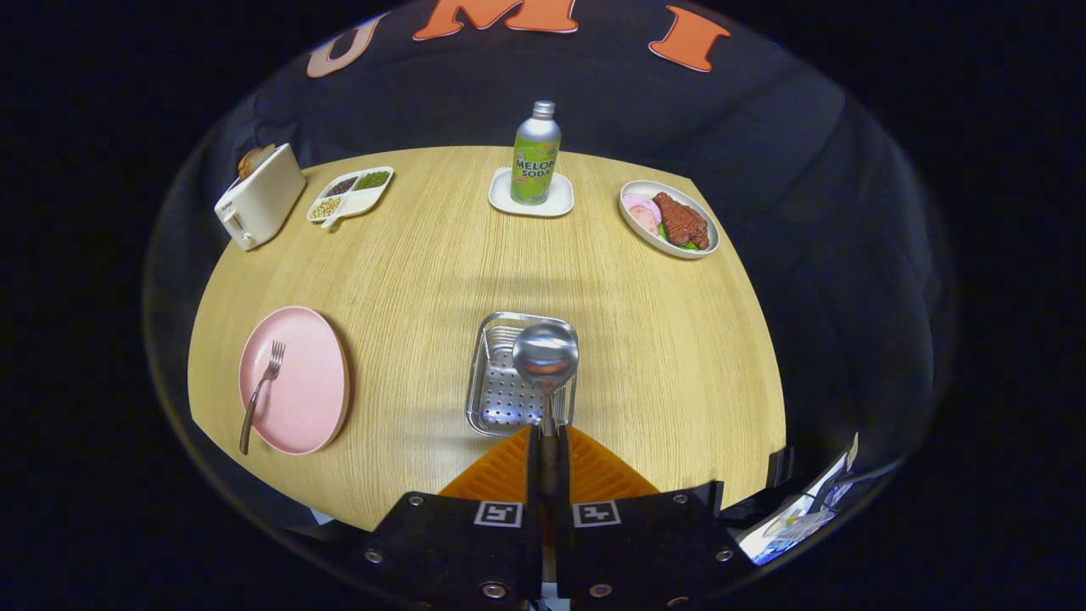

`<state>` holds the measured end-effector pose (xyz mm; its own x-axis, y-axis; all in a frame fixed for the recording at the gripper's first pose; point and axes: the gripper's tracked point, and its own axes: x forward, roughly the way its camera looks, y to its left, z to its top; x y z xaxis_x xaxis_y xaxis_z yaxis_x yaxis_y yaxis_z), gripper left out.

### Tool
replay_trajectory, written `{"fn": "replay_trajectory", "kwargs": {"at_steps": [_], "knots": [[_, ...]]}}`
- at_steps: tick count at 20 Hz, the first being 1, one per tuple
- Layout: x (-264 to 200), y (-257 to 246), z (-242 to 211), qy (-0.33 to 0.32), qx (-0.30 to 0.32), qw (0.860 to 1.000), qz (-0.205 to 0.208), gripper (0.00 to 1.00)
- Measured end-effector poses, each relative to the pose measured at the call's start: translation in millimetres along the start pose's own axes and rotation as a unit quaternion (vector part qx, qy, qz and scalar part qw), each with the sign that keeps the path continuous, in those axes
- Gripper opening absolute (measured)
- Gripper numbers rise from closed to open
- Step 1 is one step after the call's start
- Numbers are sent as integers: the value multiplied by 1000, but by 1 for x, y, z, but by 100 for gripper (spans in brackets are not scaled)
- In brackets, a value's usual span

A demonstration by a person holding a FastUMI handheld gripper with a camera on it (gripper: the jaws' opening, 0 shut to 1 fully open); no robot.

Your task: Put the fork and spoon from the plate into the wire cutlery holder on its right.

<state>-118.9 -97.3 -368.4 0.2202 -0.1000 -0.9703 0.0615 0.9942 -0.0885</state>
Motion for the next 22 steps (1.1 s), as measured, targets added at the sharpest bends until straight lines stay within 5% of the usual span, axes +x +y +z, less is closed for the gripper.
{"fn": "replay_trajectory", "kwargs": {"at_steps": [13, 16, 20, 22], "knots": [[-8, 20, 48, -100, 34, 994, 5, 9], [-33, 18, 81, -191, 49, 980, -25, 11], [-85, 41, 122, -314, 75, 946, -11, 12], [-92, 50, 121, -317, 83, 945, -14, 16]]}}
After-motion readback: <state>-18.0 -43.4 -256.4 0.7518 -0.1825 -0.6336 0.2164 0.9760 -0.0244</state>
